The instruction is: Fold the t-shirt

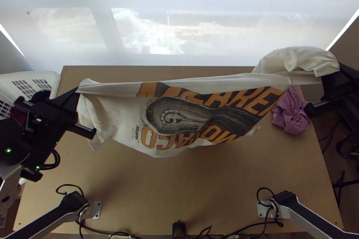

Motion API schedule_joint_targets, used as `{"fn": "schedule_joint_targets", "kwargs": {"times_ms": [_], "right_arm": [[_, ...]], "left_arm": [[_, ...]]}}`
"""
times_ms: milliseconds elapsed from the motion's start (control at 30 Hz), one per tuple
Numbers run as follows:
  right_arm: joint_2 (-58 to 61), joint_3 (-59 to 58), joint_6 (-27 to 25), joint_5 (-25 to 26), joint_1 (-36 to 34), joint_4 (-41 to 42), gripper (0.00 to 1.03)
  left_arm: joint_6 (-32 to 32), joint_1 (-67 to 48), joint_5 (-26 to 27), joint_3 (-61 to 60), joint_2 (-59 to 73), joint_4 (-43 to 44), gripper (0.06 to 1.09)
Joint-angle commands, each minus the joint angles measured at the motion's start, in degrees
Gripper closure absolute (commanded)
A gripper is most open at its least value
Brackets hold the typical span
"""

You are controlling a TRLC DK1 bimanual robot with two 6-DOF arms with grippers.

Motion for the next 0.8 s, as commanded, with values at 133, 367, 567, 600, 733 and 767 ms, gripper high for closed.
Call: {"fn": "schedule_joint_targets", "kwargs": {"times_ms": [133, 367, 567, 600, 733, 767], "right_arm": [[9.62, 0.57, -1.27, -1.10, 2.43, 6.52, 1.00], [18.94, 7.08, -2.85, -1.10, 1.55, 11.27, 1.00], [22.80, 13.49, -2.77, -1.10, 0.41, 12.23, 1.00], [22.98, 14.28, -2.77, -1.10, 0.32, 12.32, 1.00], [22.63, 17.54, -2.85, -1.01, 0.23, 12.23, 1.00], [22.10, 18.06, -2.85, -0.92, 0.15, 12.23, 1.00]], "left_arm": [[2.11, 1.11, 0.55, 3.13, 12.97, 11.02, 1.05], [2.72, 6.03, 3.10, 16.32, 28.26, 15.85, 1.05], [2.55, 8.84, 3.71, 25.37, 35.12, 18.66, 1.05], [2.37, 9.10, 3.71, 26.34, 35.47, 18.93, 1.05], [2.11, 9.28, 3.71, 28.27, 34.85, 20.42, 1.05], [1.85, 9.28, 3.71, 28.71, 34.42, 20.42, 1.05]]}}
